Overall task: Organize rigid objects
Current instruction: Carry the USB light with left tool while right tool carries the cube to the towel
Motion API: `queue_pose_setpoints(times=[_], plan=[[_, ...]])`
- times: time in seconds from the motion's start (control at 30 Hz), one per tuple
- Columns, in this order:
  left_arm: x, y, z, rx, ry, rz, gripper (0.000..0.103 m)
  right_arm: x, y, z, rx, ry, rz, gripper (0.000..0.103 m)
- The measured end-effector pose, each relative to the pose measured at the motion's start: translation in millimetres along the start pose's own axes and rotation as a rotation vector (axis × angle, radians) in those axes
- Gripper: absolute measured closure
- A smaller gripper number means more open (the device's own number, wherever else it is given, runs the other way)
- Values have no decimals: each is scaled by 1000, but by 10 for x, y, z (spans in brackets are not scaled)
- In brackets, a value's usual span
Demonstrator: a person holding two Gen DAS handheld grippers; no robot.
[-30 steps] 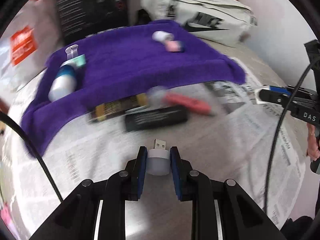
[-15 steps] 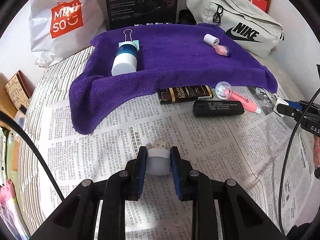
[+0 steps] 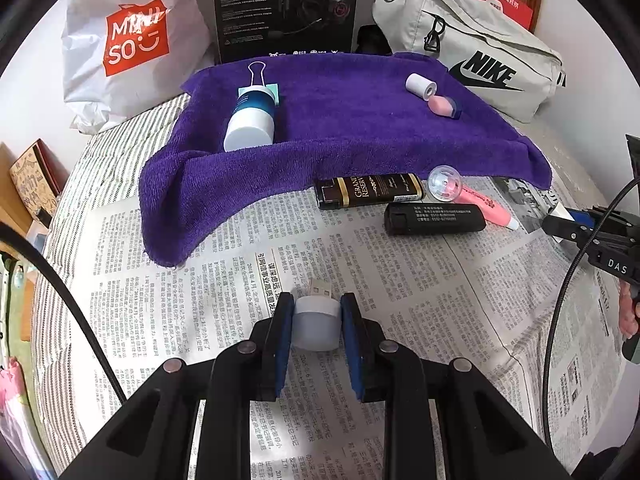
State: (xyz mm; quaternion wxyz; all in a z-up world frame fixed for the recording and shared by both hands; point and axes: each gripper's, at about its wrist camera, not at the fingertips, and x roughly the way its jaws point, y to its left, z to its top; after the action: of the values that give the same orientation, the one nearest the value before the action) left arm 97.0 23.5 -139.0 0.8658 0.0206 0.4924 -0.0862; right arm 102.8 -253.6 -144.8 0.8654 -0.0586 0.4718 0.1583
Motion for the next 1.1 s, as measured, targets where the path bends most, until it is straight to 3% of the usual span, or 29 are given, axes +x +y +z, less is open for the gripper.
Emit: queue_pose_setpoints(times=[0.23, 0.6, 1.1], plan=[[-44, 111, 21, -77, 5, -74, 80, 4, -5, 50, 18, 24, 1, 77], [-174, 120, 135, -84, -18, -74, 80, -145, -4, 244, 34, -1, 40, 77], [-237, 271, 442, -139, -77, -106, 80, -209, 19, 562, 43, -36, 22, 77]])
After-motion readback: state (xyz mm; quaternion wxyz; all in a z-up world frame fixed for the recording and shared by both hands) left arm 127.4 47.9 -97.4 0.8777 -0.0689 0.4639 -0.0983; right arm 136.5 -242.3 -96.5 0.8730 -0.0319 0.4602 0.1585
